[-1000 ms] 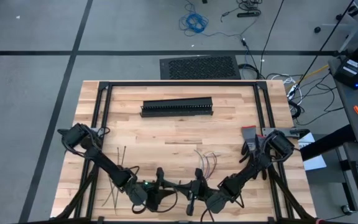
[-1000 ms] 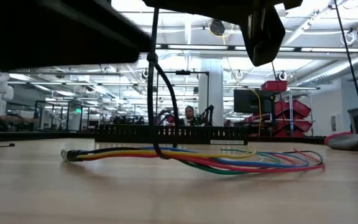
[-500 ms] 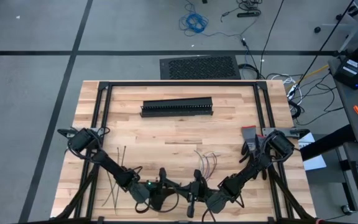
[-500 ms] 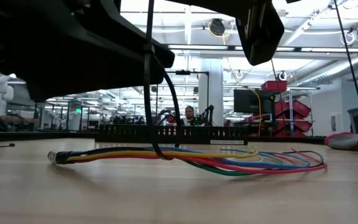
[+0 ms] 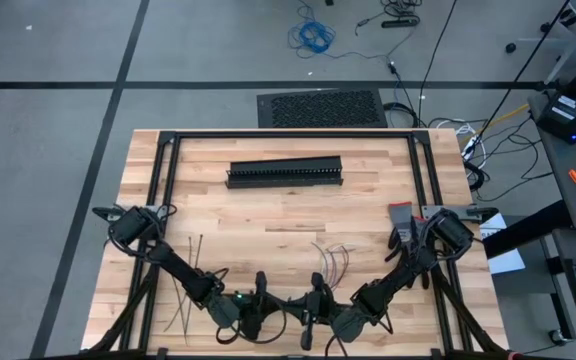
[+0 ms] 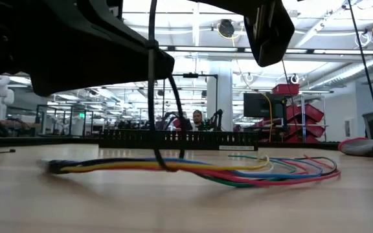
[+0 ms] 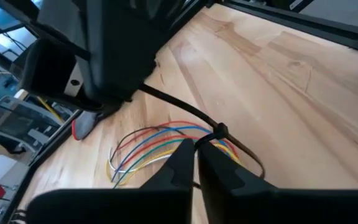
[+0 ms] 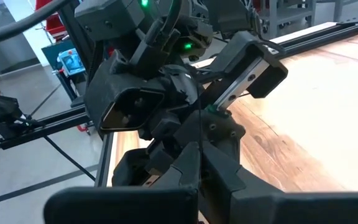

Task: Ziptie cables
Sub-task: Wrap the zip tie around the cable wires

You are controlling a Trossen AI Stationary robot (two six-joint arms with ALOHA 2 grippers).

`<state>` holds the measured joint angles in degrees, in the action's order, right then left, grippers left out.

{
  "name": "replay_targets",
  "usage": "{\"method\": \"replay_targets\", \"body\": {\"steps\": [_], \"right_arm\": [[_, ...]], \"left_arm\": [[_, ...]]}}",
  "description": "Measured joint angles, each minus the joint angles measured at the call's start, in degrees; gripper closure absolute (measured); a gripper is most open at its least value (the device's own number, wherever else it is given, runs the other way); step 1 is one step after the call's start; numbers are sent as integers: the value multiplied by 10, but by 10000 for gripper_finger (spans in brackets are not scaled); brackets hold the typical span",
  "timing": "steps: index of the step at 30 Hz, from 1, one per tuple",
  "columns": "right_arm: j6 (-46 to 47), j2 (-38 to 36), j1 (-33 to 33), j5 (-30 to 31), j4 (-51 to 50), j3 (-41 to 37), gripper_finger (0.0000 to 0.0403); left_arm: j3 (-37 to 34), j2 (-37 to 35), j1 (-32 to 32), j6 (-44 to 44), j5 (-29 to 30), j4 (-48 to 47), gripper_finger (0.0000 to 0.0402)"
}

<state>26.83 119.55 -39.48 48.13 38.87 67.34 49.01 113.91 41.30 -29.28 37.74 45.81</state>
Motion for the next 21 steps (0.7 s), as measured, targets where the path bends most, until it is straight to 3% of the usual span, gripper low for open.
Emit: {"method": "replay_targets", "body": {"steps": [21], "right_arm": [[-53,0,11,40,28,0,403]], "left_arm": [[1,0,9,66,-9,-67,401]]}}
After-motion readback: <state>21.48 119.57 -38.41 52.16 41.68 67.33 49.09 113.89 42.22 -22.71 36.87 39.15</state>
